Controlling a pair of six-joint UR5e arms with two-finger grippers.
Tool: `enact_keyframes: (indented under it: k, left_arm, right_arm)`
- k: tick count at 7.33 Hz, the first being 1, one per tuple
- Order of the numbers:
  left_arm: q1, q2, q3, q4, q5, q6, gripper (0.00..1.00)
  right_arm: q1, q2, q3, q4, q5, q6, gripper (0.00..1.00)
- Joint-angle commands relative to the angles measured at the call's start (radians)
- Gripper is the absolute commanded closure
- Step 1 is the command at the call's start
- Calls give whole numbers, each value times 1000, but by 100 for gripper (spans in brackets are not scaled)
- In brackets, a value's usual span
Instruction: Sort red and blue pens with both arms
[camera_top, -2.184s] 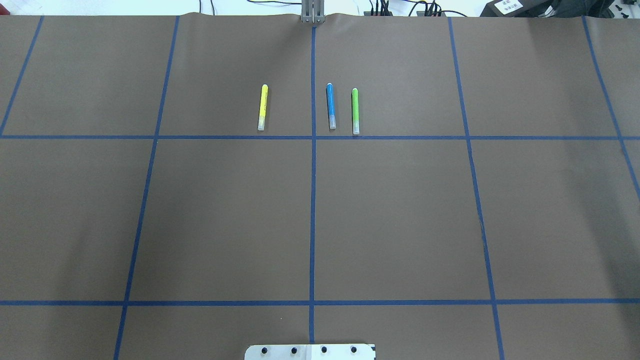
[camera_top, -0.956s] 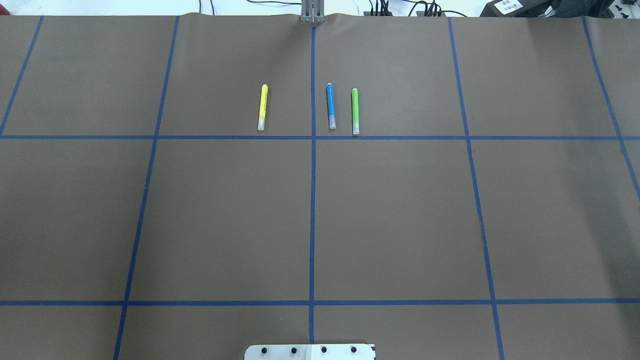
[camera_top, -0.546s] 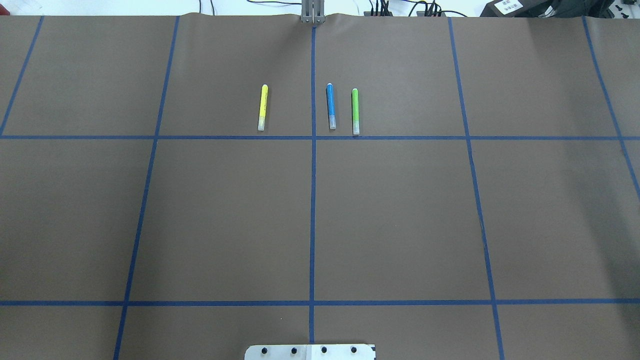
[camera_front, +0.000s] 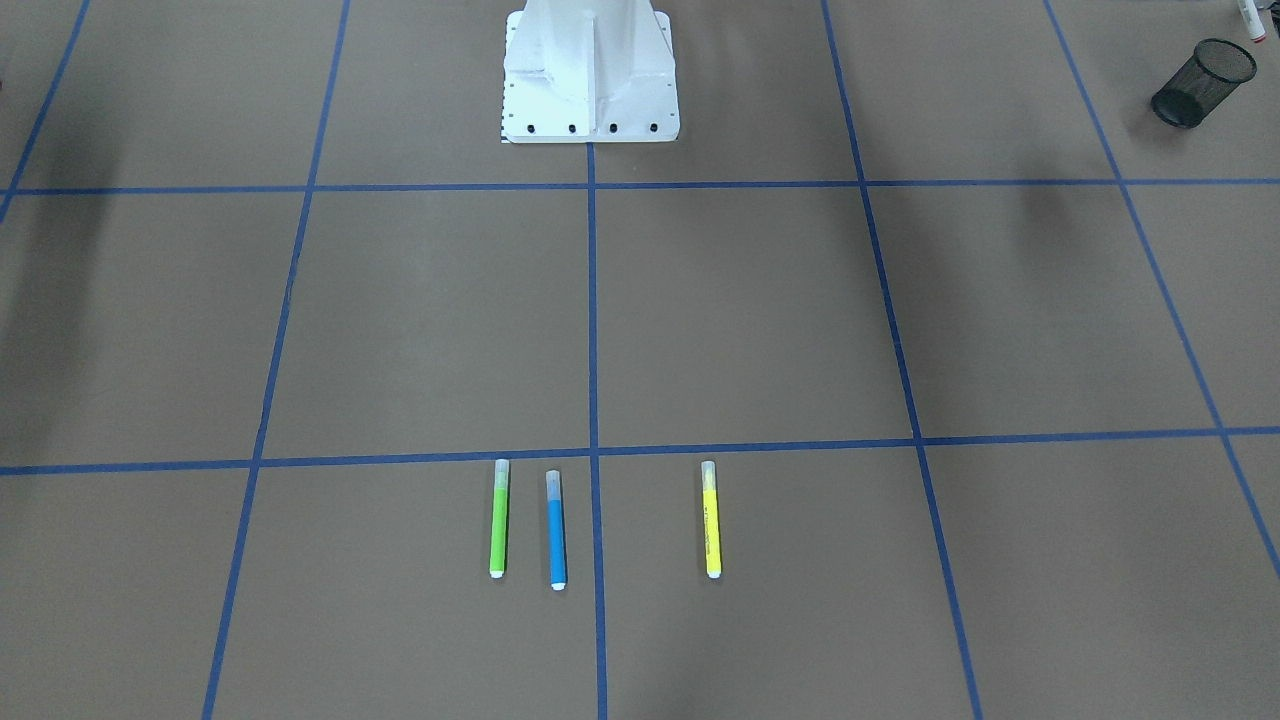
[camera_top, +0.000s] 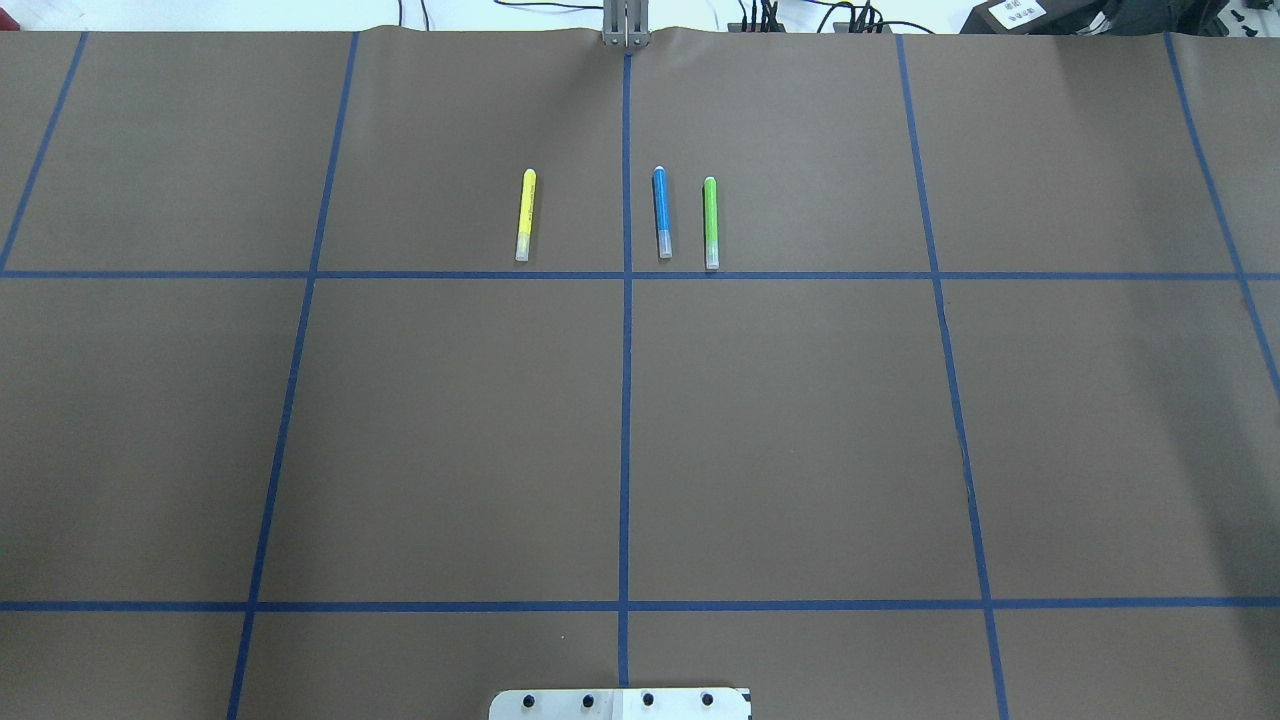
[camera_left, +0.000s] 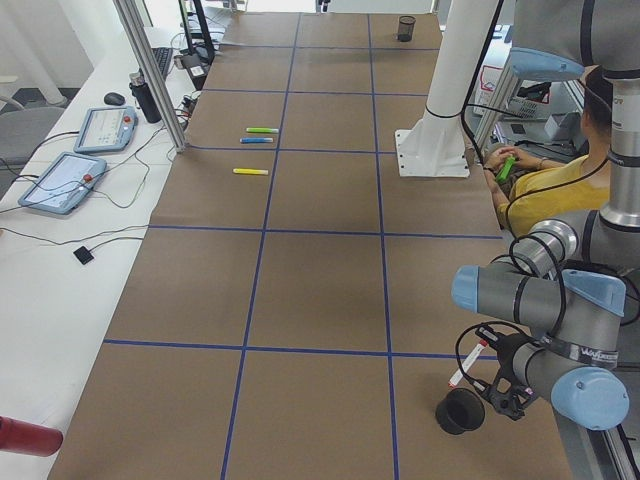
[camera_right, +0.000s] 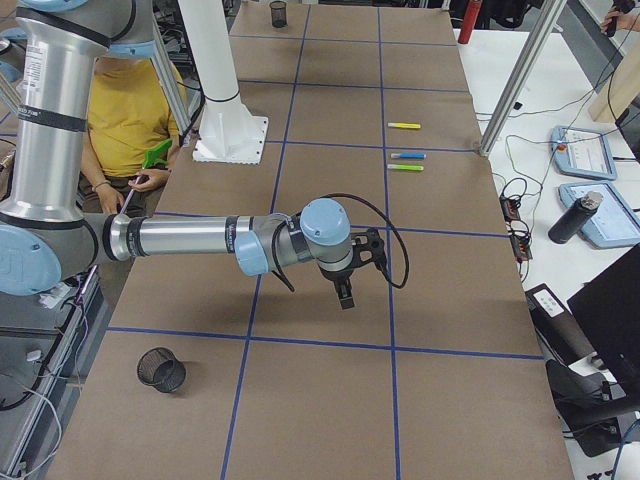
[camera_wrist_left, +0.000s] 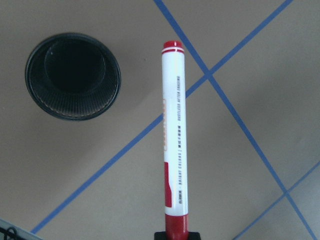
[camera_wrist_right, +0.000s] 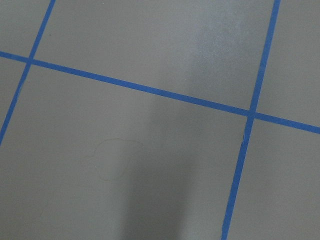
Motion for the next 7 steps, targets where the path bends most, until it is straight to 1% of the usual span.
enact_keyframes:
  k: [1, 2, 3, 6, 7]
  left_arm:
    - [0, -95, 172, 58, 0, -39, 100]
    - [-2, -148, 290, 55, 1, -39, 100]
    - [-2, -178, 340, 55, 1, -39, 100]
    - [-2, -164, 389, 57, 0, -45, 100]
    - [-2, -161, 423, 49, 1, -49, 100]
  right_arm:
    - [0, 1, 4, 0, 0, 0, 0]
    - [0, 0, 6, 0, 0, 0, 0]
    - [0, 1, 6, 0, 0, 0, 0]
    - [0, 1, 7, 1, 0, 0, 0]
    - [0, 1, 7, 0, 0, 2, 0]
